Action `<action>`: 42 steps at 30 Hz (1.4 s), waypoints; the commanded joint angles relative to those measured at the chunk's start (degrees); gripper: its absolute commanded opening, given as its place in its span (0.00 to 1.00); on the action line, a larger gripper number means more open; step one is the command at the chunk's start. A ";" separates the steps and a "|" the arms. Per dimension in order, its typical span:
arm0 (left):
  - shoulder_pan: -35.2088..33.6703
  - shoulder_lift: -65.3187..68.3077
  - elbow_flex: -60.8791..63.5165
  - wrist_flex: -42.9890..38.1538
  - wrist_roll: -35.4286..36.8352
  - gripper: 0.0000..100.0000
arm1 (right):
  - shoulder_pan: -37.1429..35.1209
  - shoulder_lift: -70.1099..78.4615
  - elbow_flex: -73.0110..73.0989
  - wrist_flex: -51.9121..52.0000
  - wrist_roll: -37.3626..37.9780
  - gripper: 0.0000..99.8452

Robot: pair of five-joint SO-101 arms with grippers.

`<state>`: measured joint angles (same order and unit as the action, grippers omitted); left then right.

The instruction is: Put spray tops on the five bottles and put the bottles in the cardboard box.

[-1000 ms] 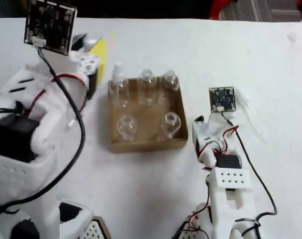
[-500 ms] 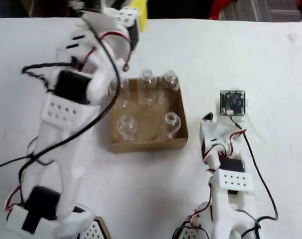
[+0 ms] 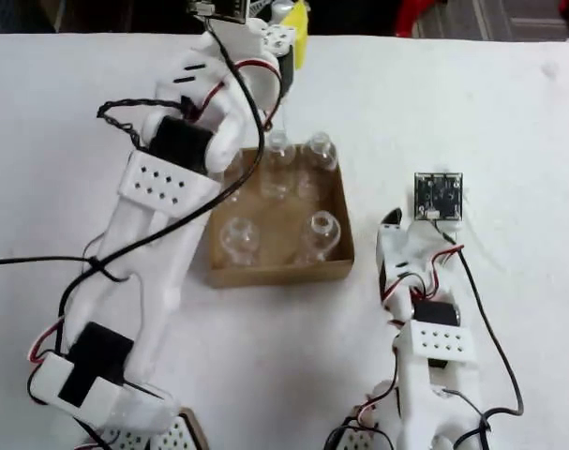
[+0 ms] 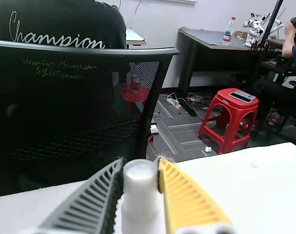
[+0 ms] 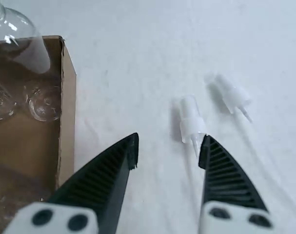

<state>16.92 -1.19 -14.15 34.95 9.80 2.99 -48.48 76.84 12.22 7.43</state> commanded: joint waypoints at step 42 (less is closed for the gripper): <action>-2.77 -0.92 30.07 -26.11 -0.53 0.02 | 0.31 0.04 -0.35 -1.27 0.70 0.18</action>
<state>14.73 -1.10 14.86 12.26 9.80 2.90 -48.48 76.84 12.22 7.43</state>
